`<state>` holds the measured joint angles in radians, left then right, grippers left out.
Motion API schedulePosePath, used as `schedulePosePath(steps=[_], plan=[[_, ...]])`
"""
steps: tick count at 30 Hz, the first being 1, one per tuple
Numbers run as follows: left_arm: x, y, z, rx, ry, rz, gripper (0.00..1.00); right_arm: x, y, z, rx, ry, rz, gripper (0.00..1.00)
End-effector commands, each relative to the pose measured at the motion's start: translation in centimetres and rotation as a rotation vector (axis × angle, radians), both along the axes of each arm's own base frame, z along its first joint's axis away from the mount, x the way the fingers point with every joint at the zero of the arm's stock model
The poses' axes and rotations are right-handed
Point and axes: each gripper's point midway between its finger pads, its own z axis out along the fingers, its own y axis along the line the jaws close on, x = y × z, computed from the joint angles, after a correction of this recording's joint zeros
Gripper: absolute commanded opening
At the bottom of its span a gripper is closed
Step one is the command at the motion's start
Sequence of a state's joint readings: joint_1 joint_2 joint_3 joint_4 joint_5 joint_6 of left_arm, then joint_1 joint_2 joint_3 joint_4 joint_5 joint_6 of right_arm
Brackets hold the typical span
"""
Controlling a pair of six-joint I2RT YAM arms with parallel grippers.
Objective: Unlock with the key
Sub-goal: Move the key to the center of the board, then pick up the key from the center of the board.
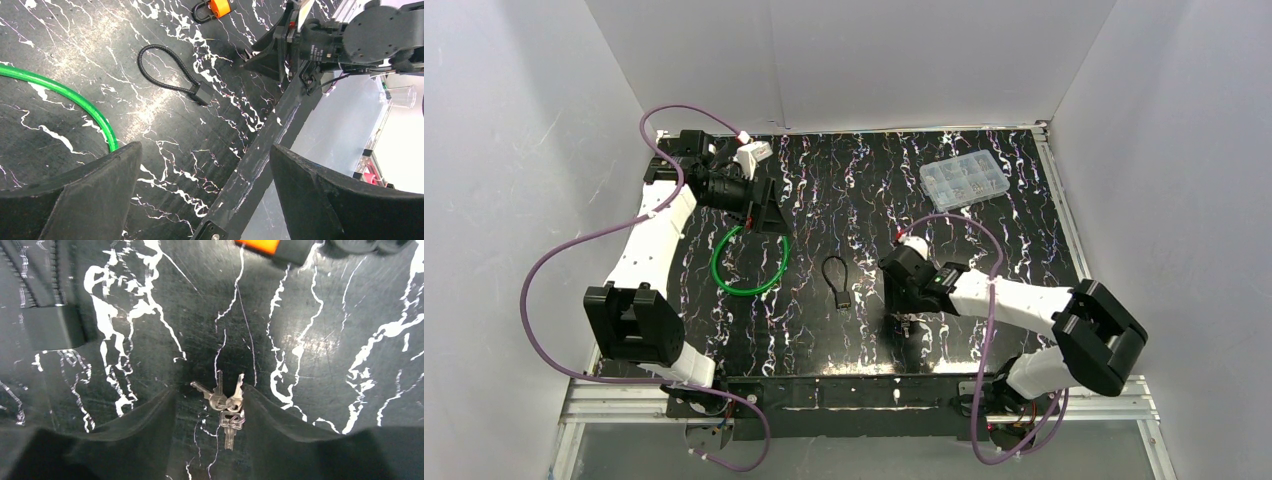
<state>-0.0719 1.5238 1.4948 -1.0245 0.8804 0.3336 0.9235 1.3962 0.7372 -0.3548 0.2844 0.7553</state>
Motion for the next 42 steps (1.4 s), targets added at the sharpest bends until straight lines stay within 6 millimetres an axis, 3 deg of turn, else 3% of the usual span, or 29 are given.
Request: schedulePosePath(steps=[1,11,25,32,37,42], plan=[[-0.9,-0.5,1.5,-0.032,-0.025,-0.012,0.99,1.4,0.8,5.0,0.048,-0.088,0.022,0.63],[-1.9,-0.8,2.5,-0.049,-0.019,-0.028,0.99,0.0,-2.2,4.7,0.023,-0.074,-0.028,0.63],[-3.6,1.2,4.2,0.071,-0.023,0.033,0.99,-0.7,-1.8,5.1,0.108,-0.065,-0.031,0.63],[-4.5,1.6,2.5,0.083,0.023,0.035,0.99,-0.5,-1.2,4.6,0.098,-0.043,-0.029,0.57],[-4.8,1.4,2.8,0.061,-0.002,0.046,0.99,-1.3,-1.9,3.9,0.095,-0.009,-0.06,0.52],[-4.6,1.7,3.0,0.078,-0.065,0.079,0.99,-1.6,-2.4,4.3,0.081,0.008,-0.085,0.56]])
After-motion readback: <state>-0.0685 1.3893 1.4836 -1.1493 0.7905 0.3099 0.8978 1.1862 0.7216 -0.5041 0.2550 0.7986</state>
